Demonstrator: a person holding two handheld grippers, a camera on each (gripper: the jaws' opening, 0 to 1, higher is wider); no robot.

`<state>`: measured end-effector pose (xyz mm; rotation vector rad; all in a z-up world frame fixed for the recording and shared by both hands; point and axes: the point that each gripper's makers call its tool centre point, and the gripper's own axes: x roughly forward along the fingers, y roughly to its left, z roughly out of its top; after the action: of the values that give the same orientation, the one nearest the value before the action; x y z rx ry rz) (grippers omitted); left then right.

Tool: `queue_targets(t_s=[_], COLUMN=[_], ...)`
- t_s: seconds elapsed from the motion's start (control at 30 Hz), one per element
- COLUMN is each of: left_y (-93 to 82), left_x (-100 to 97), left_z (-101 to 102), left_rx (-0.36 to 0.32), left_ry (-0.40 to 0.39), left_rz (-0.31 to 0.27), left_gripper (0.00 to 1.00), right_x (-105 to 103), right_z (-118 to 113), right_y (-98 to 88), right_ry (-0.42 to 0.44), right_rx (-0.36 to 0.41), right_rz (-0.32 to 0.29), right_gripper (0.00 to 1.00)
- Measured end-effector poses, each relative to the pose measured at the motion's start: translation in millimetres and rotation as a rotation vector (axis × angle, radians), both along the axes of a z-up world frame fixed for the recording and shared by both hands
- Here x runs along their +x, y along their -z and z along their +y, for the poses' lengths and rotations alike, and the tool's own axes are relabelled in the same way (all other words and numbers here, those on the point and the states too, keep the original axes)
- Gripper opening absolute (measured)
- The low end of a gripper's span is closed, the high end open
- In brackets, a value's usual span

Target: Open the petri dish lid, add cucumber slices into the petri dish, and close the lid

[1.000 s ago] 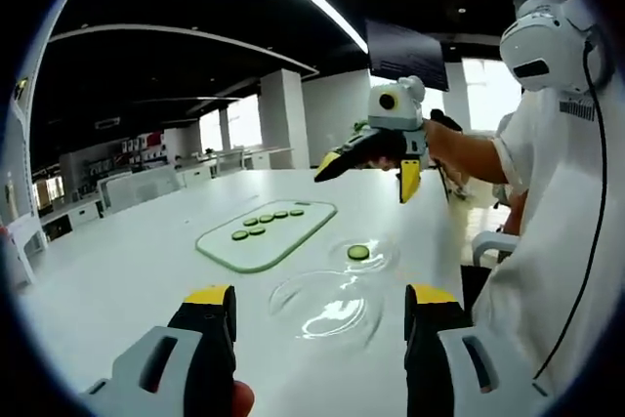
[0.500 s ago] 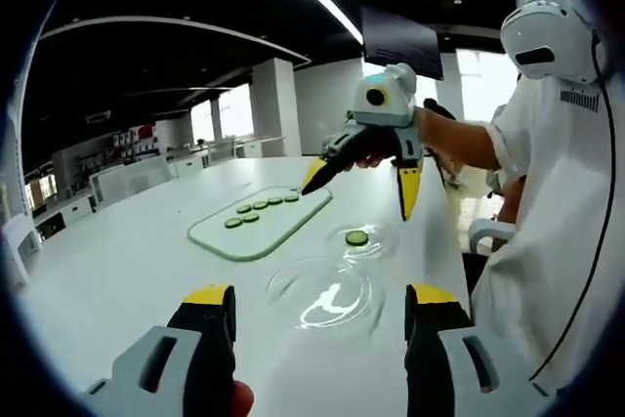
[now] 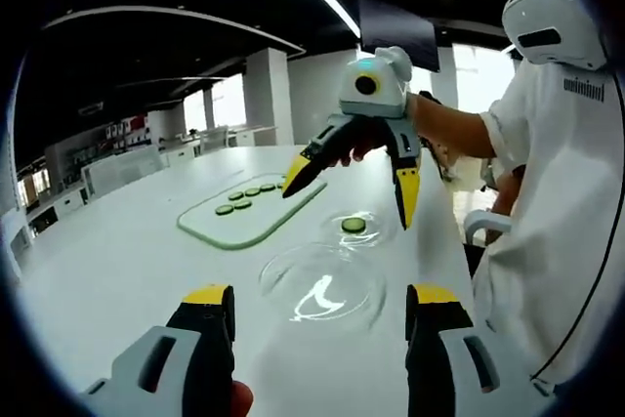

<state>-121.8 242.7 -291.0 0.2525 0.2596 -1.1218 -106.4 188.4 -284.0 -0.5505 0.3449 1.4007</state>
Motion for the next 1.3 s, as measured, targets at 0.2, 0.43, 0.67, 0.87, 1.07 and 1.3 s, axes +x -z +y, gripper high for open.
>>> queue_targets(t_s=[0.2,0.43,0.67,0.87,1.07,1.3], left_y=[1.7,8.2,13.9,13.7,21.8,22.6], left_x=[1.5,6.7,8.4,7.5,11.7,11.9], left_z=[-1,-4,-11,-14,-13,-15], left_rx=[-0.007,0.011,0.027,0.022,0.031,0.03], left_ry=[0.003,0.01,0.032,0.048,0.041,0.052], left_rz=[0.002,0.009,0.017,0.014,0.03,0.032], left_gripper=[0.71,0.71,0.71,0.71,0.71,0.71], right_x=[-1,1,2,2,3,1], right_z=[6,14,20,21,21,23], right_y=[5.2,20.1,31.7,34.8,41.0,42.9], right_ry=[-0.02,-0.043,-0.061,-0.07,-0.068,-0.079], right_rx=[-0.015,-0.052,-0.079,-0.089,-0.098,-0.097], right_rz=[0.01,0.023,0.037,0.051,0.064,0.077], right_gripper=[0.75,0.75,0.75,0.75,0.73,0.73])
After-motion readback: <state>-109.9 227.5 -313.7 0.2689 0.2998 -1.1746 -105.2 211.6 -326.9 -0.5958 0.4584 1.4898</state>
